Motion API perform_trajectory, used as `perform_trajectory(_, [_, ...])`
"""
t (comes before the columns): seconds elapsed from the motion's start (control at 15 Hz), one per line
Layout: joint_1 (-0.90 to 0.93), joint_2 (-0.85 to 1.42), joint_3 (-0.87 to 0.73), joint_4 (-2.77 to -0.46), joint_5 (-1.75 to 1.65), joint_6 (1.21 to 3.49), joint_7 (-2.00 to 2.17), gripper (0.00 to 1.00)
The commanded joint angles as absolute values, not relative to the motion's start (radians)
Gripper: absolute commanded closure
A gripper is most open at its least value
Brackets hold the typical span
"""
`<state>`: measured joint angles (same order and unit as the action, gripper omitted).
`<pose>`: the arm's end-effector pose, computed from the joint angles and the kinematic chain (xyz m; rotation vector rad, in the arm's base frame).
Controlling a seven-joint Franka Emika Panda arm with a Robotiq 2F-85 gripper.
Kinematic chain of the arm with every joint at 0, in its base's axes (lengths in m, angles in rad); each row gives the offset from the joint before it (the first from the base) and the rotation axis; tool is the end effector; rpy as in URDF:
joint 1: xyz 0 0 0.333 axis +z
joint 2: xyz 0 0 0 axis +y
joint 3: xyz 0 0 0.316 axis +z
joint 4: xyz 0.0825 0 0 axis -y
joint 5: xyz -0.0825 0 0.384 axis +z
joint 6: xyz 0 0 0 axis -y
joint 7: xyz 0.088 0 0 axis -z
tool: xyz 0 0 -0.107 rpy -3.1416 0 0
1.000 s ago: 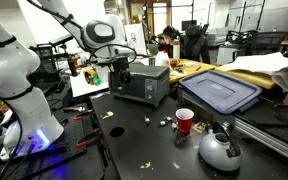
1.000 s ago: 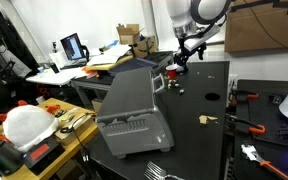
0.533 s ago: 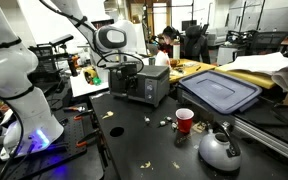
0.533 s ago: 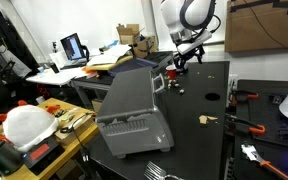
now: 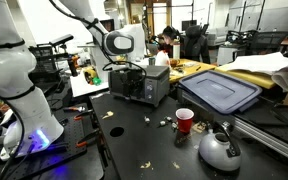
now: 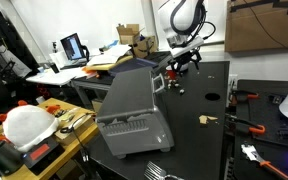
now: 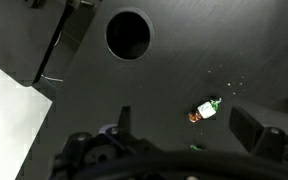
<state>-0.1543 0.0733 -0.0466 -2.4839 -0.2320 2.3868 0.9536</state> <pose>0.4453 -0.0931 0.2472 2.5982 -1.3722 -0.1528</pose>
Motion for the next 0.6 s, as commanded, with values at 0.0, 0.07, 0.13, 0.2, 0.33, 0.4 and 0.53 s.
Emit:
perform_trajectory(0.0, [-0.109, 0.117, -0.077, -2.456, -0.219, 2.441, 1.013, 0.0])
perform_trajectory(0.07, [-0.102, 0.124, -0.081, -2.453, -0.224, 2.458, 1.018, 0.0])
perform_trajectory(0.13, [-0.092, 0.128, -0.086, -2.45, -0.237, 2.477, 1.036, 0.0])
perform_trajectory(0.2, [-0.096, 0.112, -0.092, -2.462, -0.218, 2.44, 0.972, 0.0])
perform_trajectory(0.33, [-0.087, 0.119, -0.098, -2.461, -0.218, 2.444, 0.967, 0.0])
perform_trajectory(0.4, [-0.086, 0.119, -0.1, -2.461, -0.218, 2.444, 0.966, 0.0])
perform_trajectory(0.53, [-0.086, 0.119, -0.101, -2.461, -0.218, 2.444, 0.966, 0.0])
